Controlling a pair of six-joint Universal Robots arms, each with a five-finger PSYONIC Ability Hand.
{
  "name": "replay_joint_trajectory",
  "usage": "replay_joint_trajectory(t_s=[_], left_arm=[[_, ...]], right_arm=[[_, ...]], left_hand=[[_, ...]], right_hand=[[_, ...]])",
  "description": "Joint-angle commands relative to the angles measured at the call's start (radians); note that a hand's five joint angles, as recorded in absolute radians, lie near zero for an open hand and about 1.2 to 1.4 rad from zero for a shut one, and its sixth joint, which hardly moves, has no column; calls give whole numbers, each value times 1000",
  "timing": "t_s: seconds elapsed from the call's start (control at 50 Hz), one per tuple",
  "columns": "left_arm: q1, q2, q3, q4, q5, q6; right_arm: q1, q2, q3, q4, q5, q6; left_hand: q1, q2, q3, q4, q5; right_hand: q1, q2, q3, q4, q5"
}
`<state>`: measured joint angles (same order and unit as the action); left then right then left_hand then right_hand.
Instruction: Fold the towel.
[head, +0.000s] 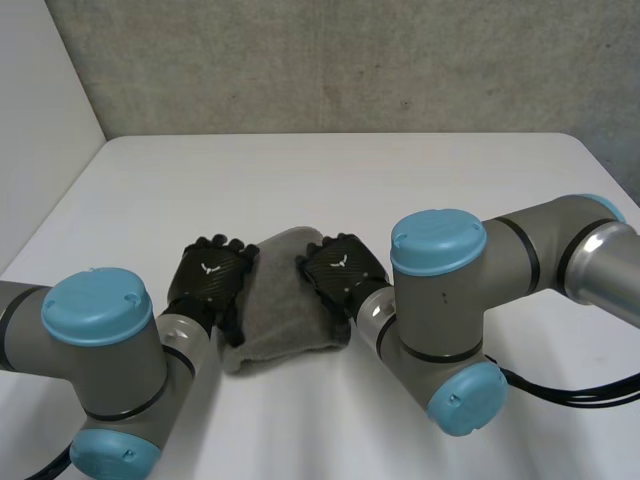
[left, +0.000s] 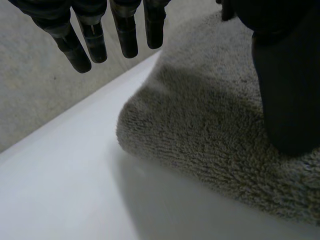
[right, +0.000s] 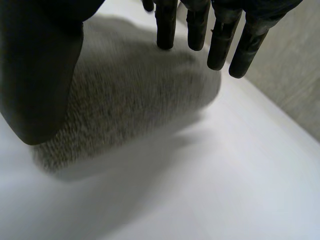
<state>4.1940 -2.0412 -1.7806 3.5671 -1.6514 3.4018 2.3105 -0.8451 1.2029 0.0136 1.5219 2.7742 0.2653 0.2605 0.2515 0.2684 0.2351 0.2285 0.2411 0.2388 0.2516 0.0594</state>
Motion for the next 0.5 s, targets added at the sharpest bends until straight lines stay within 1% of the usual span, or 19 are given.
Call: replay_joint_trajectory(t_s=[0.02, 0.04, 0.08, 0.1, 0.14, 0.16, 0.18, 0.2, 0.22, 0.24, 0.26, 0.28, 0.3, 0.32, 0.36, 0.38, 0.4, 0.46, 0.5], left_arm=[[12, 32, 36, -16, -1, 2], [6, 56, 55, -19, -1, -1], [5, 91, 75, -30, -1, -1], [5, 91, 75, -30, -1, -1], [1, 191, 139, -69, -1, -12], [1, 191, 139, -70, -1, -12], [1, 237, 186, -98, -4, -22], [1, 237, 187, -99, -4, -22], [1, 268, 219, -120, -4, -39], [1, 268, 219, -120, -4, -39], [5, 303, 263, -151, -5, -74], [8, 321, 295, -178, -7, -110], [11, 332, 323, -209, -7, -143], [11, 332, 323, -209, -7, -144], [20, 343, 384, -304, -7, -211], [20, 343, 385, -304, -7, -211], [23, 342, 409, -357, -8, -243], [31, 325, 447, -447, -24, -301], [31, 317, 458, -474, -42, -320]], right_arm=[[-31, -27, -28, 23, 1, -4], [-31, -28, -28, 23, 1, -4], [-43, -153, -14, 39, 0, 2], [-43, -154, -14, 39, 0, 2], [-54, -254, 3, 36, 9, 19], [-54, -255, 3, 36, 9, 19], [-59, -305, 12, 32, 15, 48], [-69, -357, 20, 31, 24, 79], [-69, -358, 20, 31, 24, 79], [-95, -412, 27, 29, 49, 119], [-127, -451, 32, 29, 78, 149], [-128, -451, 32, 29, 78, 150], [-161, -485, 35, 28, 110, 177], [-161, -485, 35, 28, 110, 177], [-207, -517, 27, 28, 159, 202], [-207, -517, 27, 28, 159, 202], [-221, -517, 14, 37, 175, 200], [-244, -519, 4, 39, 192, 199], [-247, -517, 3, 40, 195, 199]], left_hand=[[-49, -44, -35, -52, -193], [-52, -47, -38, -55, -196], [-55, -50, -41, -58, -199], [-55, -50, -41, -58, -199], [-66, -62, -53, -69, -211], [-67, -62, -53, -70, -211], [-69, -65, -56, -72, -214], [-69, -65, -56, -72, -214], [-72, -67, -59, -75, -217], [-72, -68, -59, -75, -217], [-72, -68, -59, -75, -217], [-69, -65, -56, -73, -214], [-67, -62, -53, -70, -211], [-67, -62, -53, -70, -211], [-58, -53, -44, -61, -202], [-58, -53, -44, -61, -202], [-55, -50, -41, -58, -199], [-52, -47, -38, -55, -196], [-52, -47, -38, -55, -196]], right_hand=[[-20, -33, -30, -43, -26], [-20, -33, -31, -43, -26], [-54, -67, -64, -77, -59], [-54, -67, -64, -77, -59], [-54, -67, -64, -77, -59], [-54, -67, -64, -77, -59], [-54, -67, -64, -77, -59], [-54, -67, -64, -77, -59], [-54, -67, -64, -77, -59], [-54, -67, -64, -77, -59], [-54, -67, -64, -77, -59], [-54, -67, -64, -77, -59], [-54, -67, -64, -77, -59], [-54, -67, -64, -77, -59], [-54, -67, -64, -77, -59], [-54, -67, -64, -77, -59], [-54, -67, -64, -77, -59], [-54, -67, -64, -77, -59], [-54, -67, -64, -77, -59]])
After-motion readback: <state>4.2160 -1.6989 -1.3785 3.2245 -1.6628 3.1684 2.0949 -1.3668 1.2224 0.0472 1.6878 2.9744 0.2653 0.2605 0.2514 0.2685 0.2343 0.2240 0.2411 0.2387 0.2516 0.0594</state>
